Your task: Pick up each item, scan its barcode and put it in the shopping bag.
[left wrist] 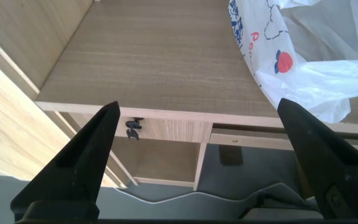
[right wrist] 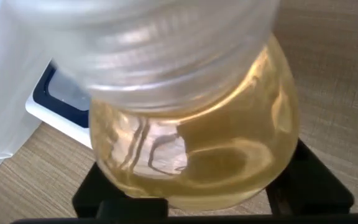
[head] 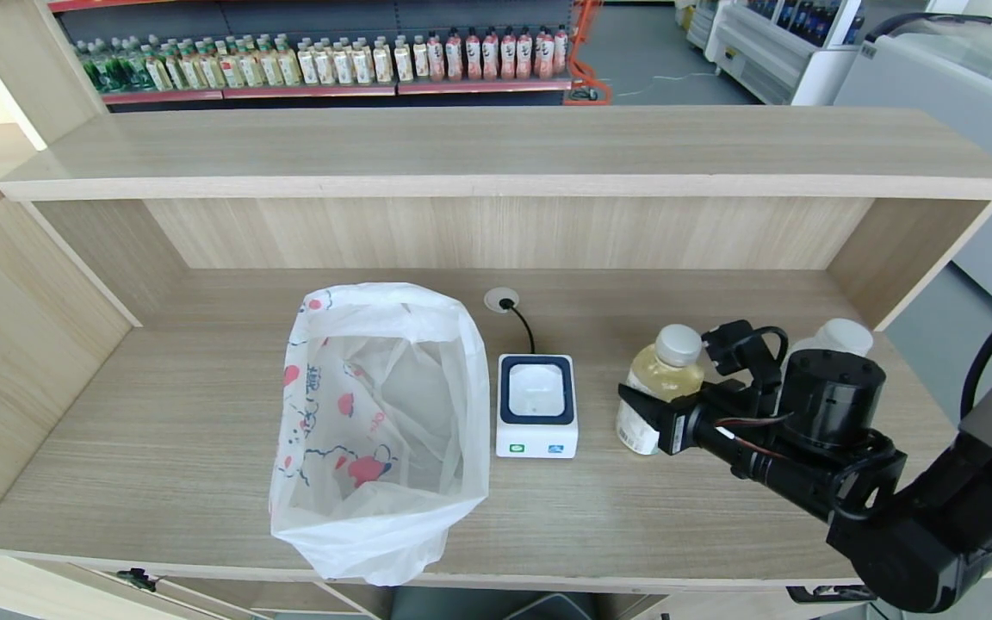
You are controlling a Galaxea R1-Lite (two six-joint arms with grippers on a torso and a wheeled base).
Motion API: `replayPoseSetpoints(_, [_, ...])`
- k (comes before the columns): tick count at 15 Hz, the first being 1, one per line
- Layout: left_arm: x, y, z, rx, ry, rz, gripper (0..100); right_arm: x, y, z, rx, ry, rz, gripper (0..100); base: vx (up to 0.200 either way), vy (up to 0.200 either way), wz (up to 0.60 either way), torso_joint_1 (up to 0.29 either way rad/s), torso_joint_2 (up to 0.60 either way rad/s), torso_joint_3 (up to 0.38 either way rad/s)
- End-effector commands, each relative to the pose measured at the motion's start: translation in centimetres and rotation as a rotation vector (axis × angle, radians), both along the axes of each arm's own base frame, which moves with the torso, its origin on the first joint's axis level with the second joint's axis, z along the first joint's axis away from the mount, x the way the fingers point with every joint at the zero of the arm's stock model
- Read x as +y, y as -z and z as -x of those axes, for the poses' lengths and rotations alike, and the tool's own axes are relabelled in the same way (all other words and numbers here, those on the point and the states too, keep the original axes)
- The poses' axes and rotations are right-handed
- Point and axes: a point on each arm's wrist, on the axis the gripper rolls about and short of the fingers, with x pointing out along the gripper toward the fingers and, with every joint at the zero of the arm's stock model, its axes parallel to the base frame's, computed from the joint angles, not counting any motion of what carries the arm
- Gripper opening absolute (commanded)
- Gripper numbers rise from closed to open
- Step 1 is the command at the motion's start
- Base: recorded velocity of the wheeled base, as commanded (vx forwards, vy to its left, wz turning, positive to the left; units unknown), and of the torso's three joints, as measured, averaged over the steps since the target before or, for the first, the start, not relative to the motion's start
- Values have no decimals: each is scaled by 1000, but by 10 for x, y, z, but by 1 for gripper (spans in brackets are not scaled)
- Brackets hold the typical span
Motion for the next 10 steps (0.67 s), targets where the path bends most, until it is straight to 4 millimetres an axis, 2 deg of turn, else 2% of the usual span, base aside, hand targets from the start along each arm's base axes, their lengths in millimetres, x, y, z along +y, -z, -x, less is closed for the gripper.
replayPoseSetpoints(1, [0, 0, 0, -1, 0, 0, 100, 0, 4, -1, 9, -4, 5, 0, 0, 0, 0, 0, 0, 0])
replayPoseSetpoints(8, [0, 0, 0, -1, 0, 0, 100, -2, 3, 0, -9, -2, 35, 0, 0, 0, 0, 0, 0, 0])
replayPoseSetpoints(10, [0, 0, 0, -1, 0, 0, 100, -4, -2, 4, -25, 7, 48, 0, 0, 0, 0, 0, 0, 0])
